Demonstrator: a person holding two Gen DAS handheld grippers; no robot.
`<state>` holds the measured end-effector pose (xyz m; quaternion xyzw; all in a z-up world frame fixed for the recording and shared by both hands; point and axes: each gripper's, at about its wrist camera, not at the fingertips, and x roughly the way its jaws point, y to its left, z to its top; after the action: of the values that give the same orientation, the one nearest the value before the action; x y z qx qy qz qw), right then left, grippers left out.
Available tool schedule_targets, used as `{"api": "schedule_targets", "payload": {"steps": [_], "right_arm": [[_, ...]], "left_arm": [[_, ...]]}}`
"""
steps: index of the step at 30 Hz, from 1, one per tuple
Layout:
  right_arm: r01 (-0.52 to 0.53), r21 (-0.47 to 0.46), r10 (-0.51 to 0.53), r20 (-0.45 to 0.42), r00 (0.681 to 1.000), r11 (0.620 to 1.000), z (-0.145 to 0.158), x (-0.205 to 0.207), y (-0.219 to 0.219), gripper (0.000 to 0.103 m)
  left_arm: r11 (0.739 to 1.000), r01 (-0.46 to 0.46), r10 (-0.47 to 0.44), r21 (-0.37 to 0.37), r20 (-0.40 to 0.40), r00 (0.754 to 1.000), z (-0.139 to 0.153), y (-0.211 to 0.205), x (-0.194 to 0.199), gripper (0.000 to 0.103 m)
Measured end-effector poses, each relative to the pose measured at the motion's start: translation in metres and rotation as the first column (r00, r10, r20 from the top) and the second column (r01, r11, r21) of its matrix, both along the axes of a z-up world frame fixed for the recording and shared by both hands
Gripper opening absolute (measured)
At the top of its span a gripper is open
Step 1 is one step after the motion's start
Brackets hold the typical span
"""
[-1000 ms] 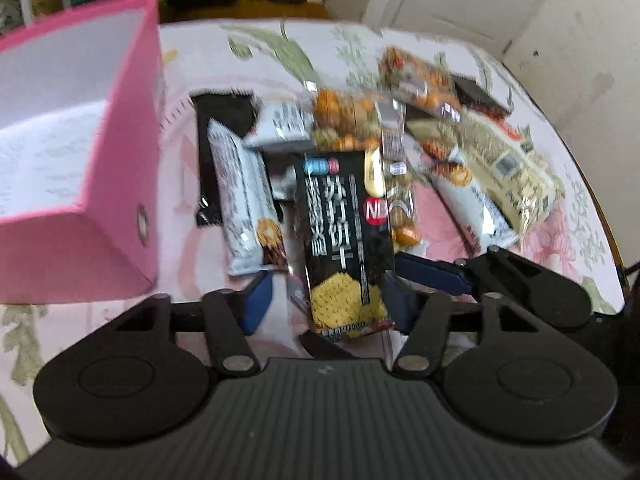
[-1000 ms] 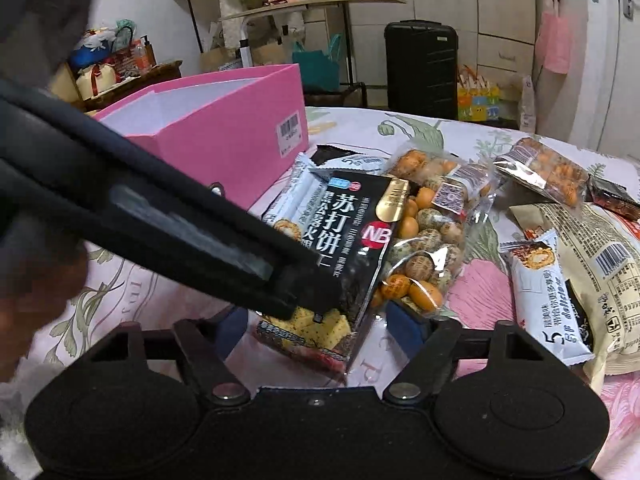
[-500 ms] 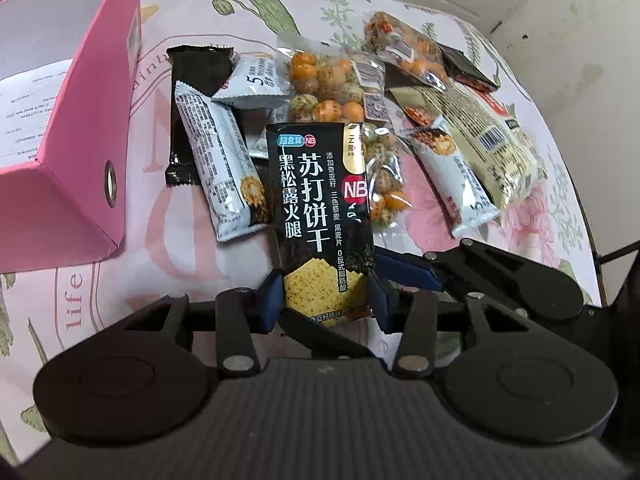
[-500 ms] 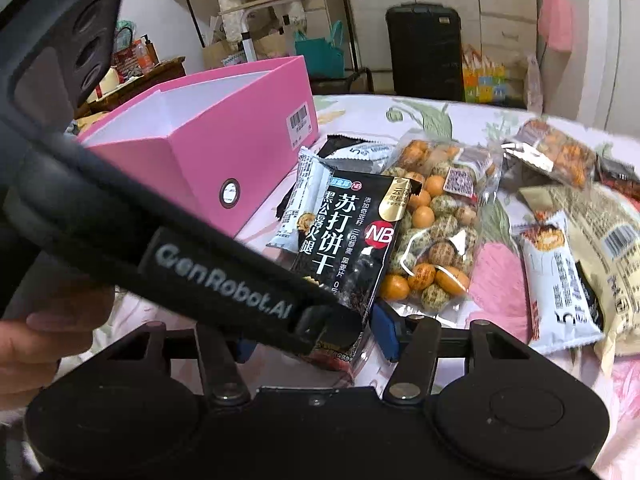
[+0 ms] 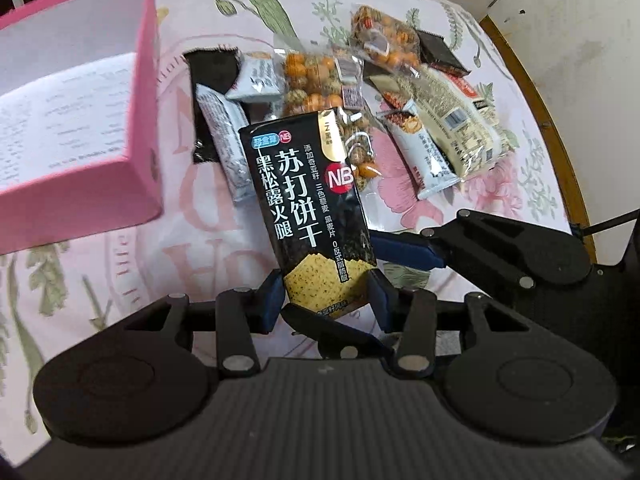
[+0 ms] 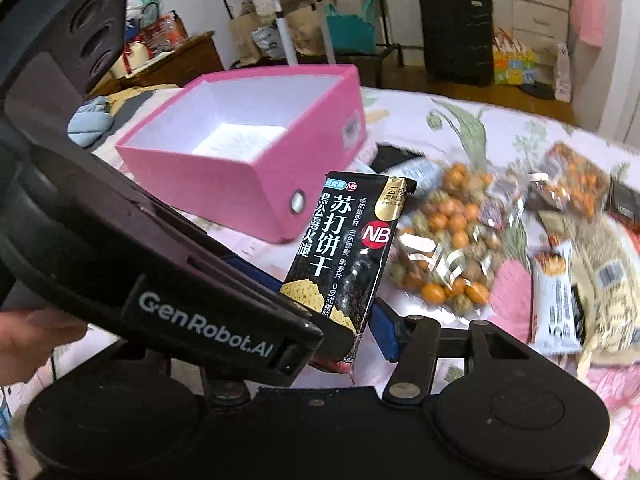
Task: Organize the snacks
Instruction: 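Carry the black cracker packet into the pink box and open the left gripper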
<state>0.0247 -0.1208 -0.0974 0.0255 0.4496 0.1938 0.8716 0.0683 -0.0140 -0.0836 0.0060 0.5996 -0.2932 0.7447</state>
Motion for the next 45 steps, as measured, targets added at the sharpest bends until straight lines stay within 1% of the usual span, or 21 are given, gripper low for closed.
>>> {"api": "schedule_targets", "payload": {"steps": [5,9,12,14,17,19,22,26,28,30,33,34,36,38,39,41,43,45], "right_arm": [[-0.050,-0.006,0.050,0.038,0.998,0.999,0.028,0.008,0.020,0.061],[-0.082,0.027,0.080,0.053,0.995,0.996,0.046,0.024,0.037,0.061],[-0.113,0.047,0.110,0.069,0.992,0.992,0.056,0.044,0.051,0.061],[-0.128,0.059,0.123,0.085,0.989,0.990,0.059,0.059,0.060,0.061],[-0.133,0.089,0.125,0.099,0.987,0.987,0.059,0.092,0.076,0.061],[-0.137,0.097,0.129,0.084,0.988,0.986,0.053,0.113,0.085,0.061],[-0.161,0.072,0.156,0.077,0.985,0.984,0.042,0.140,0.100,0.061],[-0.207,0.044,0.205,0.043,0.978,0.977,0.023,0.171,0.115,0.061],[-0.218,0.026,0.218,0.001,0.976,0.976,0.013,0.184,0.123,0.061],[-0.216,0.013,0.216,-0.041,0.976,0.976,0.003,0.194,0.129,0.061],[-0.264,-0.073,0.260,-0.059,0.964,0.962,-0.010,0.201,0.142,0.060],[-0.280,-0.104,0.274,-0.065,0.959,0.954,-0.013,0.204,0.146,0.060],[-0.282,-0.132,0.273,-0.081,0.959,0.950,-0.019,0.207,0.152,0.060],[-0.294,-0.189,0.285,-0.073,0.956,0.937,-0.024,0.204,0.158,0.060],[-0.295,-0.218,0.286,-0.071,0.955,0.930,-0.026,0.203,0.161,0.060],[-0.298,-0.245,0.285,-0.087,0.954,0.923,-0.029,0.203,0.162,0.060],[-0.299,-0.252,0.279,-0.115,0.954,0.920,-0.031,0.205,0.164,0.060],[-0.297,-0.265,0.275,-0.119,0.954,0.917,-0.030,0.204,0.165,0.061]], "left_arm": [[1.000,-0.025,0.025,0.000,0.001,1.000,0.032,0.024,0.007,0.044],[0.998,-0.059,0.058,0.023,0.032,0.998,0.056,0.044,0.019,0.044],[0.994,-0.102,0.099,0.044,0.053,0.994,0.071,0.060,0.034,0.044],[0.990,-0.132,0.127,0.058,0.081,0.989,0.078,0.071,0.047,0.044],[0.980,-0.182,0.172,0.079,0.123,0.978,0.082,0.085,0.071,0.044],[0.973,-0.216,0.204,0.082,0.133,0.970,0.077,0.095,0.088,0.045],[0.963,-0.262,0.253,0.056,0.138,0.958,0.063,0.111,0.113,0.045],[0.938,-0.347,0.345,0.010,0.099,0.933,0.035,0.131,0.142,0.044],[0.928,-0.372,0.371,0.003,0.062,0.927,0.017,0.136,0.154,0.045],[0.911,-0.412,0.412,-0.010,0.028,0.911,0.003,0.143,0.160,0.045],[0.901,-0.434,0.434,-0.025,-0.010,0.901,-0.016,0.148,0.166,0.044],[0.892,-0.451,0.450,-0.030,-0.033,0.892,-0.023,0.150,0.171,0.044],[0.881,-0.473,0.471,-0.026,-0.061,0.880,-0.033,0.151,0.176,0.045],[0.871,-0.490,0.487,-0.026,-0.082,0.870,-0.040,0.150,0.179,0.045],[0.871,-0.490,0.487,-0.025,-0.087,0.869,-0.043,0.149,0.180,0.045],[0.873,-0.487,0.482,-0.026,-0.105,0.870,-0.049,0.147,0.181,0.045],[0.860,-0.509,0.501,-0.026,-0.144,0.853,-0.054,0.149,0.183,0.045],[0.854,-0.520,0.510,-0.031,-0.158,0.846,-0.055,0.150,0.184,0.048]]}}
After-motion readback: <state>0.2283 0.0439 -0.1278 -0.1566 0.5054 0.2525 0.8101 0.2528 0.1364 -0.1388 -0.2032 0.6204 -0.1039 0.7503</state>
